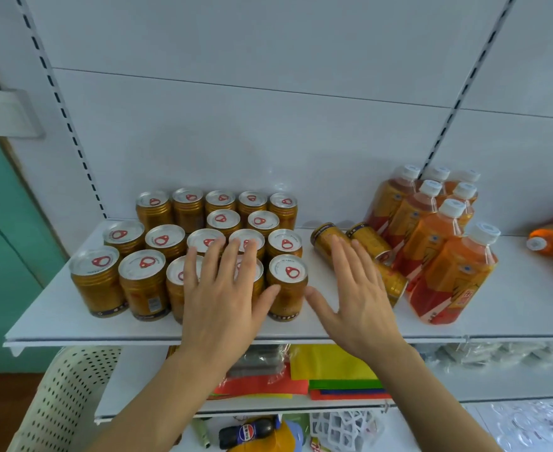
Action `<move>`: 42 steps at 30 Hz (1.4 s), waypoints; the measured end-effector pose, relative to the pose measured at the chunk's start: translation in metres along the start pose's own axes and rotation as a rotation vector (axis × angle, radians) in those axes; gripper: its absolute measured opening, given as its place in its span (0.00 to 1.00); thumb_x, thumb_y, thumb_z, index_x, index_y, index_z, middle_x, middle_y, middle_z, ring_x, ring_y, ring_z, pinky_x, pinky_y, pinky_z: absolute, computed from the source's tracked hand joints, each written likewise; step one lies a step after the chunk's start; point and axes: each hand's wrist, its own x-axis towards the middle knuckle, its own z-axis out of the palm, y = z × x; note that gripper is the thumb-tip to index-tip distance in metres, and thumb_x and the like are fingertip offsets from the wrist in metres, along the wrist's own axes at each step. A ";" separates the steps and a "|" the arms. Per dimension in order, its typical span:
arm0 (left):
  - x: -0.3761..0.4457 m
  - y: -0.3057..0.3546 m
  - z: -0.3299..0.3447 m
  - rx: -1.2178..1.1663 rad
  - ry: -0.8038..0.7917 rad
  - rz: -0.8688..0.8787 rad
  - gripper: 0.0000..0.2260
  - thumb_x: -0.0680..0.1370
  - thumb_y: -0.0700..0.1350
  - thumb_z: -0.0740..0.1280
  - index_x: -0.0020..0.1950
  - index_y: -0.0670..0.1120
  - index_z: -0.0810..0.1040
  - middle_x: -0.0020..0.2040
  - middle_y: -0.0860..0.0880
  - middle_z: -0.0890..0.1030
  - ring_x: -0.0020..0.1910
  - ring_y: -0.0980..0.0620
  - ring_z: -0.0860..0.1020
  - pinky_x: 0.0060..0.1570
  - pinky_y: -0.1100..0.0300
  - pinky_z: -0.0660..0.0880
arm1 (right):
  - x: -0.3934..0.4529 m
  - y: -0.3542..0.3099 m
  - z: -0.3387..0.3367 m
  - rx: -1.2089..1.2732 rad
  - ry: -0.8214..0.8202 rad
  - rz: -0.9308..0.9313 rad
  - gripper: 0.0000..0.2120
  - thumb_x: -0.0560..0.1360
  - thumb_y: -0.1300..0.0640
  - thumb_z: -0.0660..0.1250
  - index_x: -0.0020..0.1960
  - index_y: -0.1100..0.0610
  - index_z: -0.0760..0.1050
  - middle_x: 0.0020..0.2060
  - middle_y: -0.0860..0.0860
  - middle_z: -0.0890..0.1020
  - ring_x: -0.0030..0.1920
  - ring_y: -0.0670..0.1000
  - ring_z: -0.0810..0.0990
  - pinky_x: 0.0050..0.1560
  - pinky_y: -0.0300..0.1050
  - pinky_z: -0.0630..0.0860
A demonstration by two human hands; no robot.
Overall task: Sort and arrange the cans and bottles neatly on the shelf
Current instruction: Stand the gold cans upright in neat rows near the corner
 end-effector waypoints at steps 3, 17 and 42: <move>0.022 0.018 -0.002 -0.096 0.030 0.043 0.30 0.84 0.64 0.58 0.79 0.45 0.70 0.75 0.42 0.75 0.77 0.39 0.69 0.77 0.35 0.62 | -0.002 0.034 -0.003 -0.130 0.037 0.117 0.43 0.81 0.35 0.62 0.86 0.57 0.52 0.81 0.55 0.67 0.84 0.61 0.55 0.82 0.61 0.60; 0.070 0.084 0.033 -0.203 -0.177 0.378 0.32 0.77 0.58 0.72 0.78 0.46 0.71 0.70 0.48 0.77 0.74 0.44 0.71 0.77 0.41 0.65 | -0.011 0.079 -0.018 0.122 -0.092 0.122 0.43 0.71 0.42 0.79 0.80 0.51 0.65 0.70 0.48 0.77 0.65 0.54 0.79 0.61 0.47 0.79; 0.076 0.088 0.027 -0.068 -0.352 0.220 0.39 0.77 0.74 0.54 0.82 0.52 0.61 0.74 0.52 0.71 0.76 0.48 0.65 0.76 0.43 0.61 | 0.091 0.105 0.017 0.042 -0.182 -0.042 0.30 0.76 0.34 0.65 0.72 0.48 0.76 0.65 0.47 0.77 0.73 0.53 0.67 0.73 0.50 0.69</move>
